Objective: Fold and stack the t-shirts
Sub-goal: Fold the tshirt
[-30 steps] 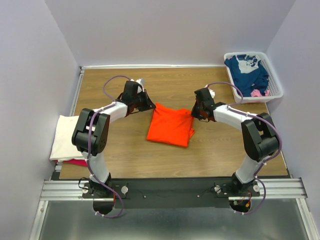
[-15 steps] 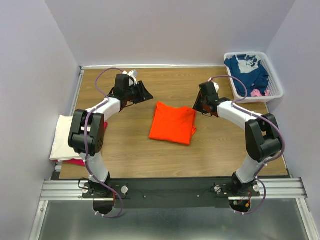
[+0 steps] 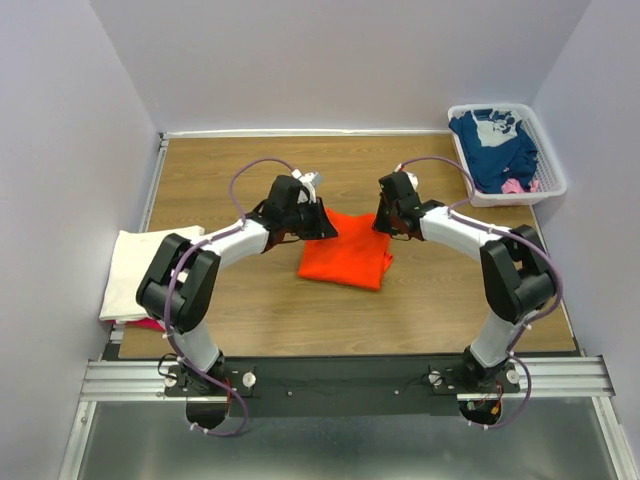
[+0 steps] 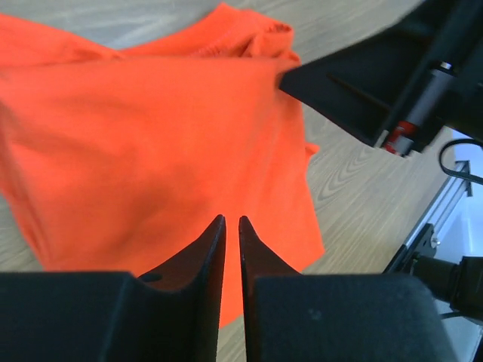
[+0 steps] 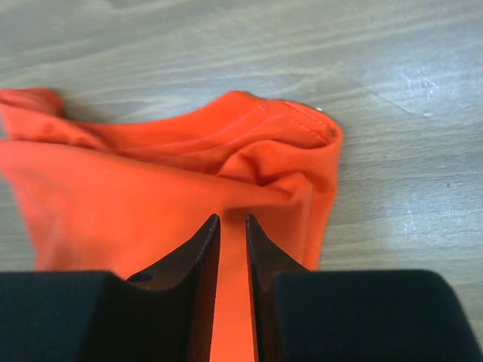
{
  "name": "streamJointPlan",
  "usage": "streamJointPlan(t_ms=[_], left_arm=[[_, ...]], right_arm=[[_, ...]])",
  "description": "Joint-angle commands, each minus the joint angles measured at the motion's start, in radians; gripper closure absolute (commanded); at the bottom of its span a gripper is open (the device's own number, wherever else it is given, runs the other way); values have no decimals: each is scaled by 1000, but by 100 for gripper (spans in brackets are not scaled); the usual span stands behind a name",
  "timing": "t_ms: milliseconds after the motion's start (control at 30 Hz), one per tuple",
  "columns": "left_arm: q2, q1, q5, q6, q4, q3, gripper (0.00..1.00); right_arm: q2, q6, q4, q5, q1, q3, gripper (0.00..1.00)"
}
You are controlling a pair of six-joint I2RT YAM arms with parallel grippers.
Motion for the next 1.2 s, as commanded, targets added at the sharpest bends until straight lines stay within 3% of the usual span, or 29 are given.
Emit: streamJointPlan(t_ms=[0,300,633,900,1000,1167], left_arm=[[49,-41,-89,-7,9,-23,81],[94,-81,-189,-81,78,-153,83],[-3,-131,-201,-151,127,-216,84],[-147,-48,-241,-138,91,-196,61],[-120,14,-209,-109,84,-178,60],[-49,30,-195,-84,91,-115,60]], right_arm=[[72,20,-24,48,-5,23,73],[207,-16,-24,73,-6,82,74],[235,-85,-24,38,-5,158,72],[164,-152,-64,-5,3,211,58],[102,-157,-84,4,13,194,56],[37,-151,-108,0,82,142,57]])
